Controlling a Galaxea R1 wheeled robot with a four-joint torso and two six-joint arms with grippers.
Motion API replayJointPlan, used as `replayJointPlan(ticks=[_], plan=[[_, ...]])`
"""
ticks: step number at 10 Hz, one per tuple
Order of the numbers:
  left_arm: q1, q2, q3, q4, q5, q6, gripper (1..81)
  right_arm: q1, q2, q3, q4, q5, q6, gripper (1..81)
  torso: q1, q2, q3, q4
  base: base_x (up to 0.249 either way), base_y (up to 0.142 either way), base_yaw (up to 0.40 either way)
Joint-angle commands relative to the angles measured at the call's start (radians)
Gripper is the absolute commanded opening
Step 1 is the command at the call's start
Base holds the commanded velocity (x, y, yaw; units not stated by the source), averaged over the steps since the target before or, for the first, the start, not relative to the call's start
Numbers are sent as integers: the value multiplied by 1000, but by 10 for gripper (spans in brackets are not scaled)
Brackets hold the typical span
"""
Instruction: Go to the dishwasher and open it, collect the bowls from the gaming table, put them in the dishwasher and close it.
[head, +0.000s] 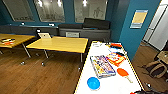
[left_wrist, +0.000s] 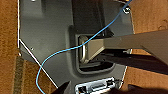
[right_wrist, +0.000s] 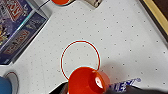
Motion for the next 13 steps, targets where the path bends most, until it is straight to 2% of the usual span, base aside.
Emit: replayJointPlan(ticks=[1, 8, 13], plan=[[-14, -4, 6, -4, 64, 10, 811, 102, -32, -39, 70, -26, 5, 811, 0, 0, 0, 0, 0, 0, 0], [-14, -2, 6, -3, 63, 10, 811, 52, -1, -77, 88, -20, 5, 811, 0, 0, 0, 0, 0, 0, 0], [-11, -6, 6, -4, 60, 10, 811, 55, 16, -73, 87, -20, 4, 811, 0, 0, 0, 0, 0, 0, 0]])
